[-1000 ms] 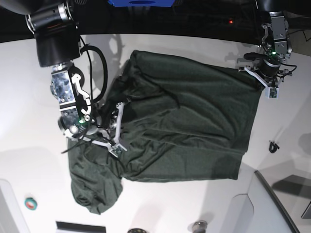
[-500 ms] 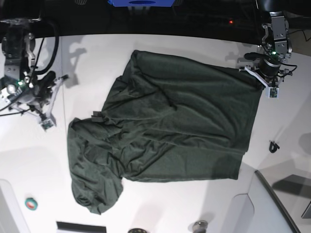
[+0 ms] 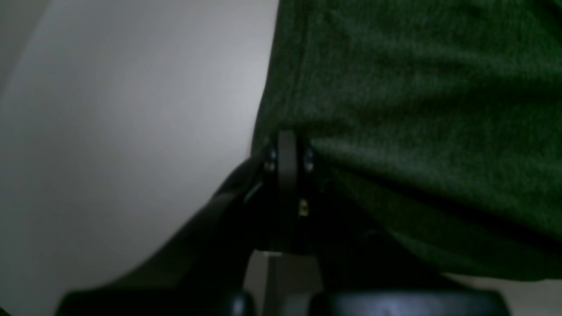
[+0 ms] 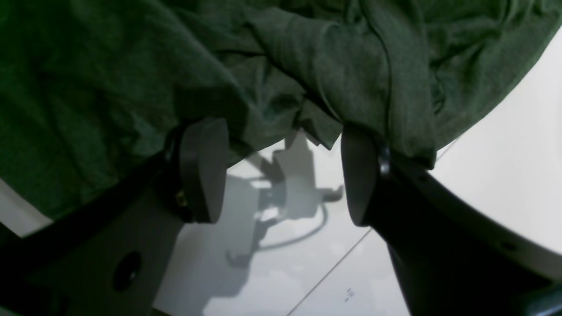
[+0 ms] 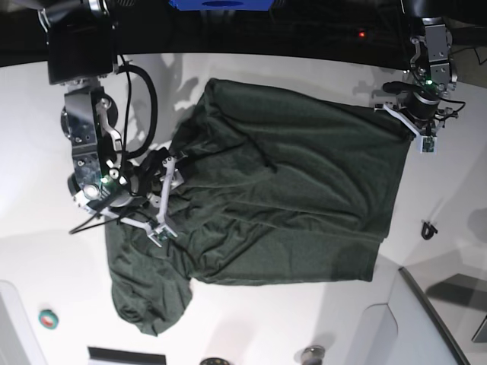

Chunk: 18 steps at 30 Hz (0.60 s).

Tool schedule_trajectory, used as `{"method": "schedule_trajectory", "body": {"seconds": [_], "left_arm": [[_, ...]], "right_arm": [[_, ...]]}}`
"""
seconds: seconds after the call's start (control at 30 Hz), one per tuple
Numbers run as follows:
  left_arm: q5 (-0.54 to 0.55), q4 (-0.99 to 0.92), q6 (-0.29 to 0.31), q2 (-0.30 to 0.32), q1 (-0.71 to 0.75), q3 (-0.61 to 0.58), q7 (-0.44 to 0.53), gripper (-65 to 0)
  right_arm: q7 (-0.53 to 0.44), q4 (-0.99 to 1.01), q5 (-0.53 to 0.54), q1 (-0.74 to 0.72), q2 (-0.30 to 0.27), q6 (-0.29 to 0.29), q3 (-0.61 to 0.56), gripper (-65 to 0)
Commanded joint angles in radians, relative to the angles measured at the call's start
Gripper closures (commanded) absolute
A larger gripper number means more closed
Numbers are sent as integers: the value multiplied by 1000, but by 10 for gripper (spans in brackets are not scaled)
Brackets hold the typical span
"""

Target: Layout the t-shirt on the table in an organized manner, then fold the t-shirt properly

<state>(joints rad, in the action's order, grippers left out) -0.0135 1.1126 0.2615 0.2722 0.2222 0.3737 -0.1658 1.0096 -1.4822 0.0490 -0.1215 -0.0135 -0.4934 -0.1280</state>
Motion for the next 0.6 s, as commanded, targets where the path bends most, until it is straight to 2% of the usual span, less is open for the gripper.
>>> {"method": "schedule_trajectory", "body": {"seconds": [0.0, 0.3, 0.47, 0.53, 0.57], "left_arm": [[-39, -16, 12, 0, 30, -3, -133, 0], [-41, -16, 12, 0, 29, -3, -136, 0], [-42, -16, 12, 0, 27, -3, -136, 0], [-42, -16, 12, 0, 29, -3, -136, 0], [-42, -16, 12, 0, 30, -3, -136, 0]], "right_arm": [[-38, -7, 13, -19, 8, -1, 0, -381], [-134, 117, 13, -23, 13, 0, 0, -381], [-148, 147, 13, -37, 14, 5, 0, -378], [-150, 159, 13, -48, 14, 5, 0, -333], [-150, 168, 13, -54, 16, 3, 0, -284]]}}
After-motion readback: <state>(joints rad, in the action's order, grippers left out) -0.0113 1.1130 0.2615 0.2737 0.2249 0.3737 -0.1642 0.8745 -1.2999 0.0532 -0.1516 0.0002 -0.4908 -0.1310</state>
